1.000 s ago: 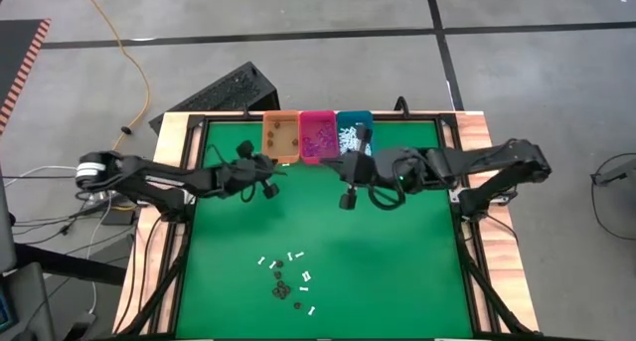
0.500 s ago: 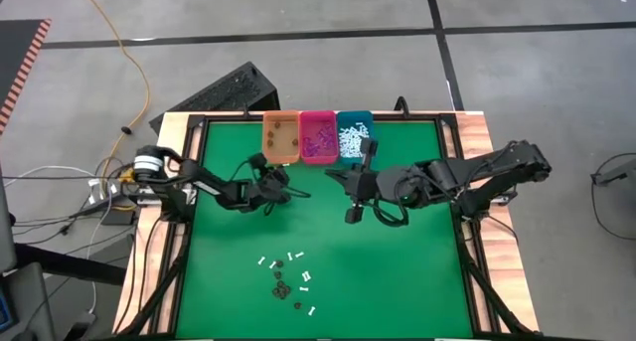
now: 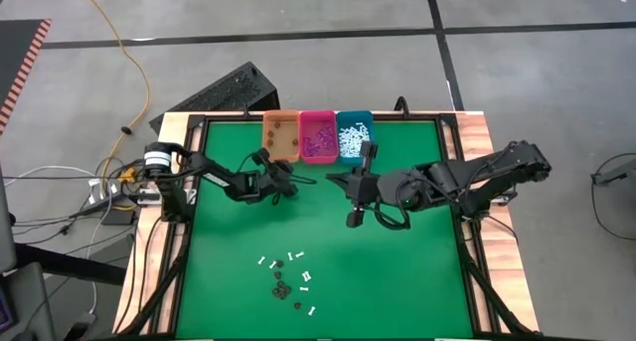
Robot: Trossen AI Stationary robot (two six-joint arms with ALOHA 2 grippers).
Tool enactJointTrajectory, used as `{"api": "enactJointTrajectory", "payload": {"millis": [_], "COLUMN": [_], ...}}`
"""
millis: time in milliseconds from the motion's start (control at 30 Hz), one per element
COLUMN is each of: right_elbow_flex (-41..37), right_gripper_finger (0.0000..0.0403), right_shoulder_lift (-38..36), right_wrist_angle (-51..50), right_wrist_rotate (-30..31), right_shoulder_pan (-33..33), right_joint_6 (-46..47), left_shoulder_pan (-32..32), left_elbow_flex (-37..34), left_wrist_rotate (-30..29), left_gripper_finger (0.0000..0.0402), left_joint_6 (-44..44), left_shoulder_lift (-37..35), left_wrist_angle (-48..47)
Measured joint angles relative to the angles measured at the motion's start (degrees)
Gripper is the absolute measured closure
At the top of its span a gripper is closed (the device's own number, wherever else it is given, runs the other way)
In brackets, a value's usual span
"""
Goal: Sort Halloween decoration
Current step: Put the white bone toy into the blue bin
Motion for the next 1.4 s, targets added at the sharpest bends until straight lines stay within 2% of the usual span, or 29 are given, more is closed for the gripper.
{"api": "enactJointTrajectory", "payload": {"millis": [133,367,500,633,767,867,1033,1133,1300,1400], "right_elbow_flex": [0.01,-0.01,-0.01,0.01,-0.01,0.01,-1.59,-8.76,-30.32,-42.87], "right_gripper_finger": [0.0383,0.0383,0.0383,0.0383,0.0383,0.0383,0.0383,0.0384,0.0384,0.0369], "right_shoulder_lift": [0.0,0.0,0.0,0.0,0.0,0.0,-0.03,-2.16,-12.18,-16.4], "right_wrist_angle": [-0.01,0.32,0.63,1.15,1.0,0.35,-8.66,-8.7,2.18,8.38], "right_wrist_rotate": [0.0,0.06,1.63,1.9,3.04,3.13,1.31,0.17,-0.2,-0.44], "right_shoulder_pan": [0.82,2.16,2.82,3.45,4.44,4.8,4.0,3.06,-0.53,-2.2], "right_joint_6": [-0.01,-0.05,-0.19,-0.2,-0.42,-0.25,4.32,8.75,25.77,34.98], "left_shoulder_pan": [1.16,2.14,-0.24,-4.49,-8.94,-11.89,-15.31,-17.8,-23.37,-26.34], "left_elbow_flex": [-0.09,-0.04,-0.02,-0.13,-0.34,-0.35,-0.31,-0.26,-0.18,-0.17], "left_wrist_rotate": [1.44,12.22,19.79,22.76,23.03,20.79,18.83,18.13,12.04,10.47], "left_gripper_finger": [0.0401,0.0401,0.0401,0.0401,0.0401,0.0401,0.0401,0.0401,0.0401,0.0401], "left_joint_6": [-1.72,-4.15,-7.03,-11.94,-14.67,-15.08,-15.1,-15.08,-15.05,-14.15], "left_shoulder_lift": [0.06,0.04,-0.58,-3.88,-10.05,-14.37,-22.12,-28.78,-40.08,-45.38], "left_wrist_angle": [0.35,-0.32,-1.03,-4.89,-8.73,-9.79,-13.39,-14.39,-15.94,-18.36]}}
